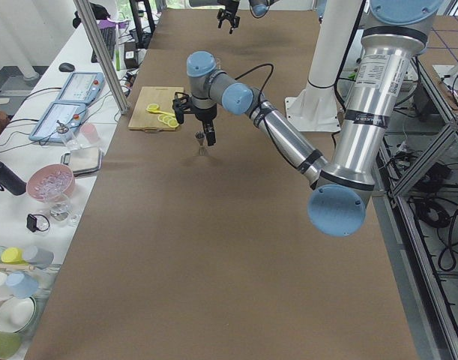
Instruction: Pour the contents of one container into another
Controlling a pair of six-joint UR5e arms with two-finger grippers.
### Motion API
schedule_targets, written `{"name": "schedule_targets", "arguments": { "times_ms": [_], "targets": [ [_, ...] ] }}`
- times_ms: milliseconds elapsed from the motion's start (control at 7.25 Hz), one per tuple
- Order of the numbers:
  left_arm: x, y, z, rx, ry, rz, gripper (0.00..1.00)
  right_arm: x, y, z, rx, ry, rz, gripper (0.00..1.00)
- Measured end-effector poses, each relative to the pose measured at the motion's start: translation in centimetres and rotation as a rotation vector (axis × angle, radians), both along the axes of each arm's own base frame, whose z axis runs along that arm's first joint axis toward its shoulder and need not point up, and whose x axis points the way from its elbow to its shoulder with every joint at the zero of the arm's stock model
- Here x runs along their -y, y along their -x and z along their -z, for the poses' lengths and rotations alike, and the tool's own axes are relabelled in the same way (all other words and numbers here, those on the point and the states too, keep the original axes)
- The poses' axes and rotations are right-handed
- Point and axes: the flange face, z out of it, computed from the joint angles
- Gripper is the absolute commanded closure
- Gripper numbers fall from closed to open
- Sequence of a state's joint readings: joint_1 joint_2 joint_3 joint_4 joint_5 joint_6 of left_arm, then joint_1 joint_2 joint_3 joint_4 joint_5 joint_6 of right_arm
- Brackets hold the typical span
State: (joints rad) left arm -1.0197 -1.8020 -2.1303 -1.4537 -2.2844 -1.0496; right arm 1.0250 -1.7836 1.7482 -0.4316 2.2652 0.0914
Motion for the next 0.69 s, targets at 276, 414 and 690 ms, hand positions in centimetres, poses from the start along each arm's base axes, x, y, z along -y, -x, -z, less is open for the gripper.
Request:
{"name": "schedule_targets", "arguments": {
  "times_ms": [276, 414, 690],
  "targets": [
    [-3.7, -4.4, 1.9, 0.003, -0.014, 0.039, 0.01, -0.8, 3.3, -0.5, 0.095, -0.094, 0.11, 0.0],
    [-5.6, -6.1, 2.1, -0.001, -0.049, 0.063, 0.01, -1.4, 4.4, -1.1, 0.129, -0.106, 0.164, 0.0],
    [-8.5, -9.3, 1.0, 0.015, -0.198, 0.134, 0.02, -1.9, 5.6, -2.3, 0.173, -0.107, 0.256, 0.01]
  ]
}}
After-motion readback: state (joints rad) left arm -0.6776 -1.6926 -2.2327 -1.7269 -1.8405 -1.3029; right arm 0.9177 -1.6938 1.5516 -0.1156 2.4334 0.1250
